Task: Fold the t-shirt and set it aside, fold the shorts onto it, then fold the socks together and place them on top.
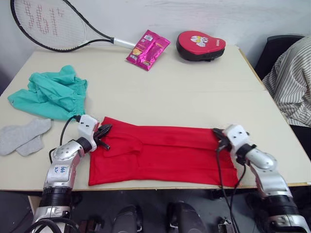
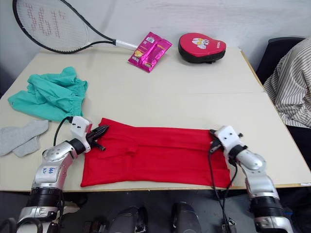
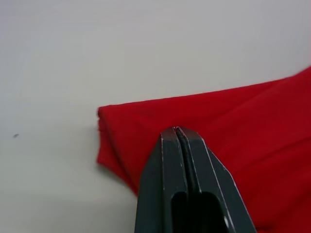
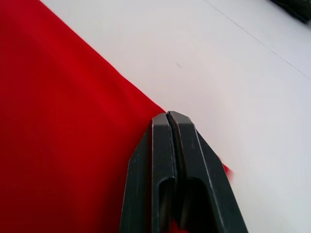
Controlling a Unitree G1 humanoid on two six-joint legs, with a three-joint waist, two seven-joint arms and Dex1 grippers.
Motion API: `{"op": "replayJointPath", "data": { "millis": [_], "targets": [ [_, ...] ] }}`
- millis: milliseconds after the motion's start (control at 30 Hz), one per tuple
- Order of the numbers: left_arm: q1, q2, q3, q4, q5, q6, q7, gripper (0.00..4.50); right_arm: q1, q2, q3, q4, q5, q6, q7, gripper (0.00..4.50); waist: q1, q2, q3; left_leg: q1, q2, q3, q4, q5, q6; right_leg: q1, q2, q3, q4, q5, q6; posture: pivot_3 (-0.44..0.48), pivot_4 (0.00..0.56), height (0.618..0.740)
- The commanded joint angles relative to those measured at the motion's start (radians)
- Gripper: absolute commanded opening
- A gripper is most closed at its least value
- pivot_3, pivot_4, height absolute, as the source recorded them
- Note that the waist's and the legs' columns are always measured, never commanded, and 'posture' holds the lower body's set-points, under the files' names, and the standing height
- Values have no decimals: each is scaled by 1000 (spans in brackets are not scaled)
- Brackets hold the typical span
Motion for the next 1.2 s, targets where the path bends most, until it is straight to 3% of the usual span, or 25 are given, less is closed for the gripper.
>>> {"op": "replayJointPath", "data": {
  "millis": [33,233,400,600,933,1067,1200],
  "targets": [
    [-8,-8,47,20,-30,-9,19,21,17,-5,-55,55,41,2,-6,0,-1,0,0,0,0,0,0,1,-2,0,0,0,0,0,0,0,150,740],
    [-93,31,116,50,-165,-18,-131,21,-22,-13,-69,-58,169,-8,114,0,-1,0,1,-3,0,0,-1,3,-2,-3,0,-1,0,0,0,0,150,740],
    [-118,97,3,-21,-187,-38,-394,21,-78,27,62,-213,227,75,238,0,-4,1,1,-3,0,1,-3,6,1,-4,1,-1,-1,0,0,0,150,740],
    [-129,54,-96,69,-67,-108,-354,21,-108,92,177,-153,88,59,178,0,2,1,1,-4,0,0,-2,4,-3,-4,1,-1,-2,0,-1,0,150,740],
    [-64,79,-63,141,1,-115,-249,21,-19,9,48,-18,89,10,136,0,0,1,1,-5,0,0,-3,5,3,-5,0,-2,-3,0,0,0,150,740],
    [-48,83,-4,148,-51,-132,-255,21,17,-55,-32,25,115,-49,154,0,-1,1,1,-3,0,0,-3,-1,3,-3,0,-2,-3,0,0,0,150,740],
    [-5,107,64,28,-189,-122,-387,21,42,-122,-151,-32,303,7,302,0,-1,1,2,-3,0,0,-3,0,2,-3,0,-2,-3,0,0,0,150,740]
  ]
}}
